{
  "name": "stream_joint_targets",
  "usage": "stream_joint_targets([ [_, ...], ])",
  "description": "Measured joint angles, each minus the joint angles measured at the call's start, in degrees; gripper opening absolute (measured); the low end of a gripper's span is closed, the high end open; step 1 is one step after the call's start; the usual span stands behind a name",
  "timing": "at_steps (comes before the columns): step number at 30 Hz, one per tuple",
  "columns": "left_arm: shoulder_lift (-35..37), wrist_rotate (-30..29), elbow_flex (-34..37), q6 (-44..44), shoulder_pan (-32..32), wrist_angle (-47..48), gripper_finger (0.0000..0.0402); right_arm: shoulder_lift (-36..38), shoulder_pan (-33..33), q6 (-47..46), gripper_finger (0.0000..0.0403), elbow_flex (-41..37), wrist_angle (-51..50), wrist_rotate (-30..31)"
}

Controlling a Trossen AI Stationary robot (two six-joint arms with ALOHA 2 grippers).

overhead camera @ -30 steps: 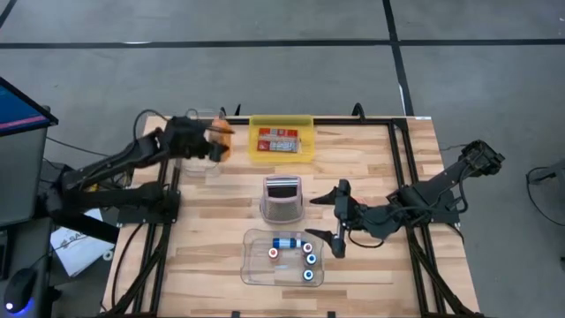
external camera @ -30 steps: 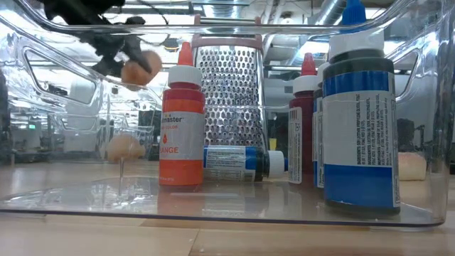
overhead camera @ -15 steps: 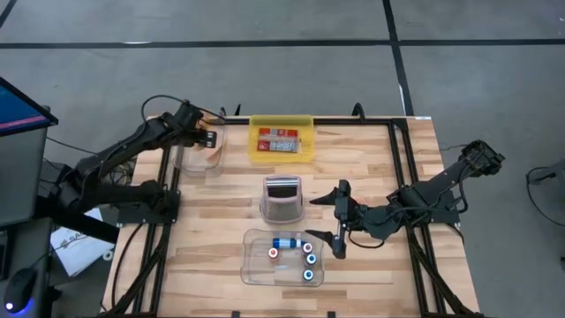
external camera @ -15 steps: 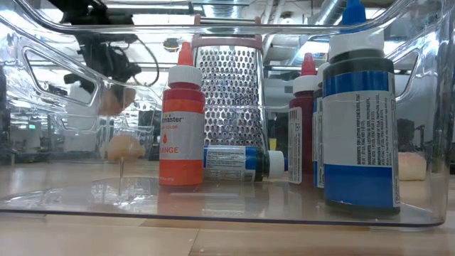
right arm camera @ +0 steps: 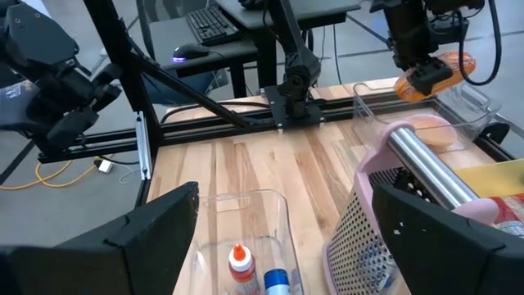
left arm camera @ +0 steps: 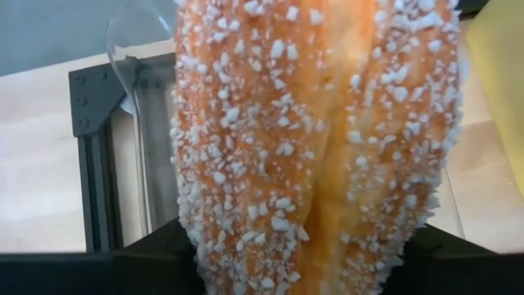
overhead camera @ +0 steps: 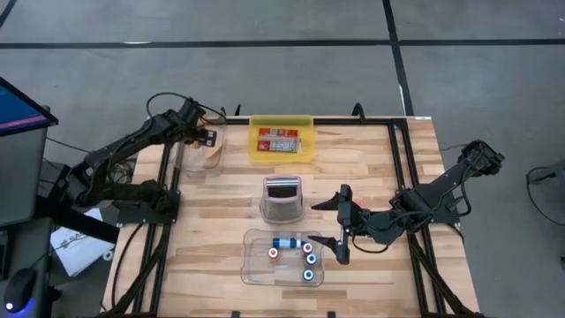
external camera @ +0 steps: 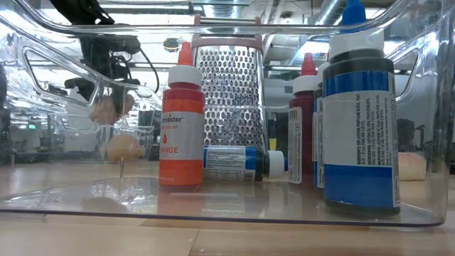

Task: Pick & Place Food Item
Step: Put the left orange donut into the top transparent bin

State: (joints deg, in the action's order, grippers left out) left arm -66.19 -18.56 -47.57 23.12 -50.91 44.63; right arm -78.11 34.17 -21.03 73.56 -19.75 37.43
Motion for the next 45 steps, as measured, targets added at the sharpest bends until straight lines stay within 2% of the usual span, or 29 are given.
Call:
stream_joint_targets([
  [10, 0.0, -0.47, 0.0, -0.62, 0.02, -0.28, 0.0288, -0.02, -0.02, -0.49, 0.0354, 0.0, 0.01, 0.09],
  [33, 0.04, -2.65, 0.21, -1.89, 0.3, -1.14, 0.0295, 0.0, 0.01, -2.44, 0.0354, 0.0, -1.41, 0.11],
  [45, 0.04, -5.46, 0.46, -2.32, 0.67, -4.17, 0.0335, -0.01, 0.31, -2.57, 0.0354, 0.0, -1.75, 0.13],
])
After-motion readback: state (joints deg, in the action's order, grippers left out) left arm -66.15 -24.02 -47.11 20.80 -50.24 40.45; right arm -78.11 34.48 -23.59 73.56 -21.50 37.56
